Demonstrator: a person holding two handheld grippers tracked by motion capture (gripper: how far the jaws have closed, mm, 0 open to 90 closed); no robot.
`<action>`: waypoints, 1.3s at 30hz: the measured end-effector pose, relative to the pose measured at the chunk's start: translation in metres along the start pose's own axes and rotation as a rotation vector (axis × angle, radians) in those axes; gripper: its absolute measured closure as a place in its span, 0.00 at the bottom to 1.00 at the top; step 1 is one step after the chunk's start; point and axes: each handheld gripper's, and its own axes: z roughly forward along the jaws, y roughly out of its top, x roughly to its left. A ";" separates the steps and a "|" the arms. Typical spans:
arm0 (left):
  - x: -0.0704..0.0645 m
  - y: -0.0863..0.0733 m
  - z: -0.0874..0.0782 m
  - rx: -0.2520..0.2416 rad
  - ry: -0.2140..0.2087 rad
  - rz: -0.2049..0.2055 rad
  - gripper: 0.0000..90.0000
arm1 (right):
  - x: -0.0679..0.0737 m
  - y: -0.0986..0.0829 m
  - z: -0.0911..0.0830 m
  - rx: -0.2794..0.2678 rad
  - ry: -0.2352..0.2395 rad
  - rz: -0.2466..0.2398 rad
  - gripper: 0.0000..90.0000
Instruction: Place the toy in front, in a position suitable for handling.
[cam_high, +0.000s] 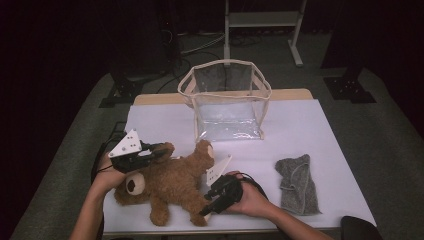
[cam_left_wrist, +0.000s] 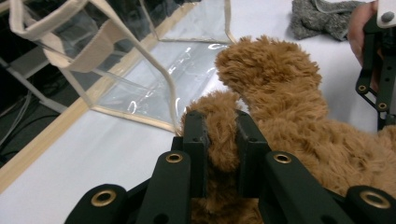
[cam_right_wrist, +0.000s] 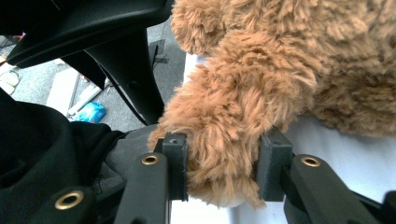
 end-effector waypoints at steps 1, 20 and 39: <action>0.000 0.000 0.000 0.000 0.000 0.000 0.87 | 0.000 0.000 0.000 0.000 0.000 0.000 0.69; -0.016 0.074 -0.005 -0.109 -0.041 0.113 0.87 | 0.032 0.002 -0.088 -0.109 -0.064 -0.063 0.76; -0.063 0.116 0.149 -0.020 -0.330 0.201 0.86 | 0.051 -0.118 -0.174 -0.089 -0.182 0.141 0.75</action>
